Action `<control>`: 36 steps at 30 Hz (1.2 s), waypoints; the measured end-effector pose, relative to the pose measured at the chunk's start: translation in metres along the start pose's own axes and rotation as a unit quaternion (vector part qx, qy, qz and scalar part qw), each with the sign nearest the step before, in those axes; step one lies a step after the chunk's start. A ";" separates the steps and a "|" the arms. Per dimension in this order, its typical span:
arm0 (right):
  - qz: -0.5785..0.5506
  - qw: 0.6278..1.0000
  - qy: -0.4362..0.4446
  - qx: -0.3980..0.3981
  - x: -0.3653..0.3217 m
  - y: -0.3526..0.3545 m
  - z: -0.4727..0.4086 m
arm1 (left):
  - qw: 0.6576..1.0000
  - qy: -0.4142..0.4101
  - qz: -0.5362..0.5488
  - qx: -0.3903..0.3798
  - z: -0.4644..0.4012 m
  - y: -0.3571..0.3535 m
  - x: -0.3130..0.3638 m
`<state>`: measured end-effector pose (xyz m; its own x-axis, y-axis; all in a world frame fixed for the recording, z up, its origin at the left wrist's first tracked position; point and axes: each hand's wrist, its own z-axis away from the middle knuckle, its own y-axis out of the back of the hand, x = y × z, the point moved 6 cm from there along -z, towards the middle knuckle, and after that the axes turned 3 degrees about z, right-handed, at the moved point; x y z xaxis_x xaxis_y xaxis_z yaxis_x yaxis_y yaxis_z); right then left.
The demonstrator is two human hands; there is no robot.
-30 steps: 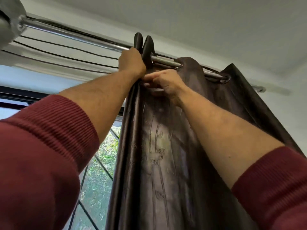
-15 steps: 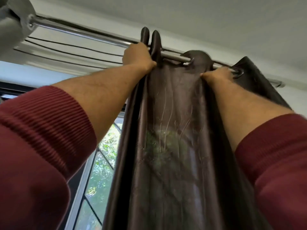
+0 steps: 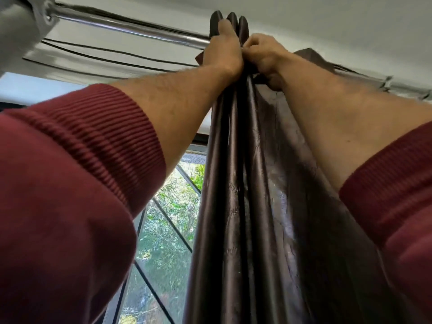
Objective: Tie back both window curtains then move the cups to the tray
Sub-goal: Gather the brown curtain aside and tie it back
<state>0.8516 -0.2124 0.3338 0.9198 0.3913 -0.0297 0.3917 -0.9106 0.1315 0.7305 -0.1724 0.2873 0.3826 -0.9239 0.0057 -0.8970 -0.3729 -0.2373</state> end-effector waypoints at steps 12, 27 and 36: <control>-0.185 0.981 -0.057 -0.002 0.016 -0.024 0.082 | 0.998 0.057 0.003 -0.026 0.013 0.012 -0.008; 0.299 0.916 -0.237 0.126 0.128 0.129 0.083 | 0.971 -0.075 -0.209 -0.086 0.022 -0.009 0.010; 0.178 0.982 -0.003 0.060 0.007 0.040 0.060 | 0.994 -0.039 -0.070 -0.079 0.028 -0.012 0.019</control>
<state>0.8756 -0.2540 0.2791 0.9990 0.0438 -0.0096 0.0440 -0.9989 0.0173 0.7553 -0.1831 0.2628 0.5165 -0.8549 -0.0491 -0.8550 -0.5118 -0.0841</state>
